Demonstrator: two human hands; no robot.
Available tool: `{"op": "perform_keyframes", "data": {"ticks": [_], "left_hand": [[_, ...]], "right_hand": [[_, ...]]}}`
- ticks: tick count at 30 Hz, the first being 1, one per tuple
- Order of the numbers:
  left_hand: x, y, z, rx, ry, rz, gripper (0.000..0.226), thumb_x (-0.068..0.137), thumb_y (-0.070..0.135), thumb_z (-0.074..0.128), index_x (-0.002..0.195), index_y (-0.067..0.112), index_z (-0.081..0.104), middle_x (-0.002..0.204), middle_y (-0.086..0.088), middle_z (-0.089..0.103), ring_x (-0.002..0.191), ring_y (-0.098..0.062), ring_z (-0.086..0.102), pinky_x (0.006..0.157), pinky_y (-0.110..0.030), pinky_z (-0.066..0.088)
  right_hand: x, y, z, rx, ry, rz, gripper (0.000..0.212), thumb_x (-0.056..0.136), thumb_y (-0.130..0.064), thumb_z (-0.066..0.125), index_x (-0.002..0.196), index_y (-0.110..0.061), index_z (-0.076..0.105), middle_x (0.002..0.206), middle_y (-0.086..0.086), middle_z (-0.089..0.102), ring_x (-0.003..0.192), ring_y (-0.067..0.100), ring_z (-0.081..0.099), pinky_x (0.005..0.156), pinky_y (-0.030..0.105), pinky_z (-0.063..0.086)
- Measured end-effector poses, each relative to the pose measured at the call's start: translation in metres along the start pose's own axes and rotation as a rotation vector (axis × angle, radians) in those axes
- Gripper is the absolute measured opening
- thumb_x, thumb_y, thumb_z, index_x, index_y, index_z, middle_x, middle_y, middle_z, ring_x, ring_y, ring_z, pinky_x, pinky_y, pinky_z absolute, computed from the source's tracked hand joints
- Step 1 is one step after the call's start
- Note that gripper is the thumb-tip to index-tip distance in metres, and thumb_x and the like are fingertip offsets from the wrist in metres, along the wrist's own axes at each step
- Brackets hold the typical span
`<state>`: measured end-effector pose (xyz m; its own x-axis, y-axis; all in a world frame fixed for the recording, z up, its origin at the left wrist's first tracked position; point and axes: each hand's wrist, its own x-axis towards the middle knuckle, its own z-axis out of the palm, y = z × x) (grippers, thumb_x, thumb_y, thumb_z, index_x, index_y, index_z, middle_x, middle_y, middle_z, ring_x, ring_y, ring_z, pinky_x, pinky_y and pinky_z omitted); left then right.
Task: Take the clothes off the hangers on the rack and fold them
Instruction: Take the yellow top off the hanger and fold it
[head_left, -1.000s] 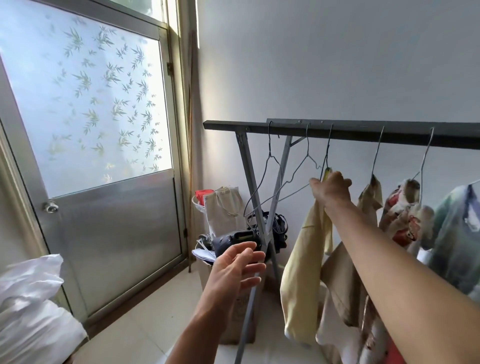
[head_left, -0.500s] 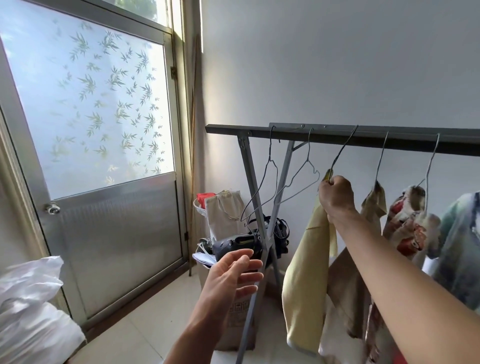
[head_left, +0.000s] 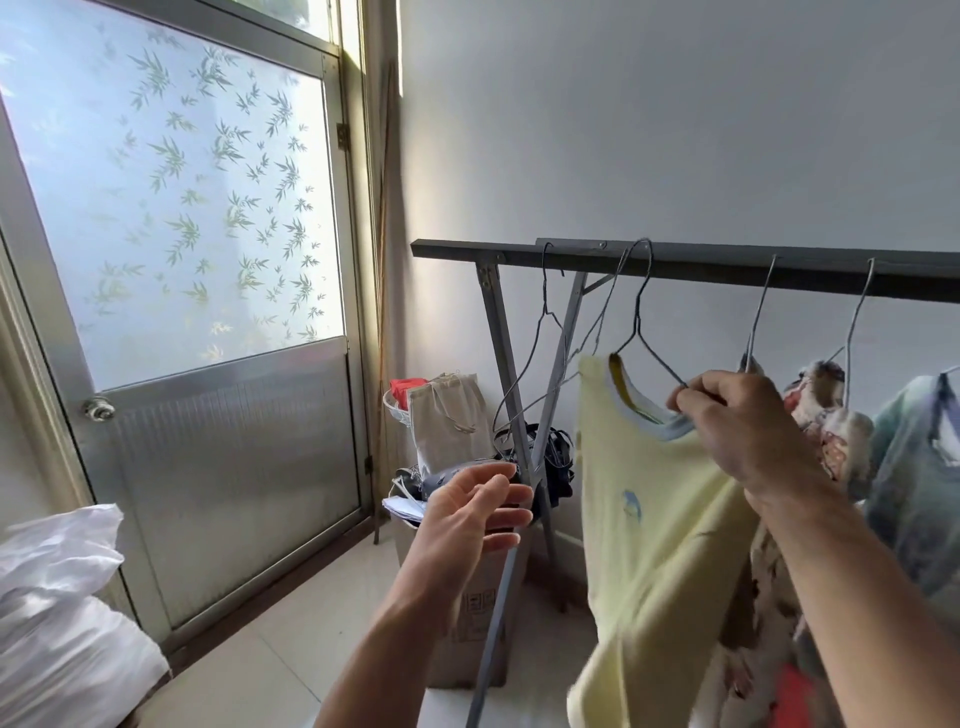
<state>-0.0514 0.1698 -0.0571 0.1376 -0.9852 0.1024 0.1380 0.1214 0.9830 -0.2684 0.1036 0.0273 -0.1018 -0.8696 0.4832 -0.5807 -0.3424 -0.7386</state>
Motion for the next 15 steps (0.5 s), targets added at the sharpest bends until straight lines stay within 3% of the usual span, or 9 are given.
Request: {"op": "perform_keyframes", "data": {"ticks": [3,6,8,11,13,15], "left_hand": [[0.003,0.01,-0.002,0.056,-0.003,0.067,0.02,0.101,0.017,0.05,0.113,0.014,0.066,0.097,-0.003,0.076,0.087,-0.013,0.069,0.078,-0.03,0.054],[0.005,0.021,-0.006,0.175,0.002,0.199,0.019,0.099,0.015,0.054,0.111,0.019,0.069,0.1,0.003,0.074,0.093,-0.007,0.066,0.076,-0.018,0.051],[0.011,0.026,-0.01,0.316,0.021,0.314,0.022,0.098,0.017,0.056,0.115,0.027,0.067,0.116,0.007,0.067,0.109,-0.007,0.06,0.092,-0.021,0.049],[0.015,0.035,-0.021,0.623,0.002,0.485,0.035,0.097,0.034,0.056,0.132,0.035,0.055,0.141,0.014,0.048,0.132,-0.003,0.041,0.109,-0.029,0.032],[0.013,0.046,-0.031,0.719,-0.094,0.45,0.041,0.094,0.046,0.053,0.132,0.033,0.056,0.139,0.012,0.054,0.129,-0.005,0.048,0.108,-0.034,0.038],[0.008,0.057,-0.042,0.651,-0.252,0.296,0.038,0.093,0.045,0.052,0.12,0.022,0.068,0.115,0.003,0.069,0.107,-0.013,0.064,0.094,-0.034,0.053]], "right_hand": [[-0.016,-0.004,-0.022,0.032,-0.084,-0.023,0.022,0.093,-0.011,0.058,0.076,-0.018,0.071,0.079,0.001,0.071,0.081,0.013,0.062,0.073,0.03,0.046],[-0.03,-0.008,-0.044,0.065,-0.205,-0.081,0.022,0.091,-0.012,0.064,0.073,-0.018,0.075,0.074,-0.001,0.074,0.077,0.011,0.068,0.074,0.02,0.05],[-0.038,-0.012,-0.055,0.057,-0.306,-0.124,0.019,0.088,-0.018,0.066,0.075,-0.024,0.077,0.075,-0.006,0.075,0.073,0.004,0.068,0.07,0.011,0.048],[-0.042,-0.013,-0.063,0.001,-0.397,-0.199,0.015,0.08,-0.038,0.061,0.078,-0.035,0.076,0.078,-0.008,0.075,0.076,0.005,0.069,0.072,0.019,0.049],[-0.043,-0.016,-0.065,-0.005,-0.429,-0.257,0.018,0.076,-0.044,0.06,0.078,-0.035,0.076,0.083,-0.006,0.074,0.081,0.01,0.069,0.077,0.025,0.049],[-0.046,-0.019,-0.065,0.022,-0.462,-0.308,0.03,0.074,-0.062,0.062,0.078,-0.036,0.076,0.086,-0.006,0.071,0.085,0.012,0.067,0.081,0.026,0.046]]}}
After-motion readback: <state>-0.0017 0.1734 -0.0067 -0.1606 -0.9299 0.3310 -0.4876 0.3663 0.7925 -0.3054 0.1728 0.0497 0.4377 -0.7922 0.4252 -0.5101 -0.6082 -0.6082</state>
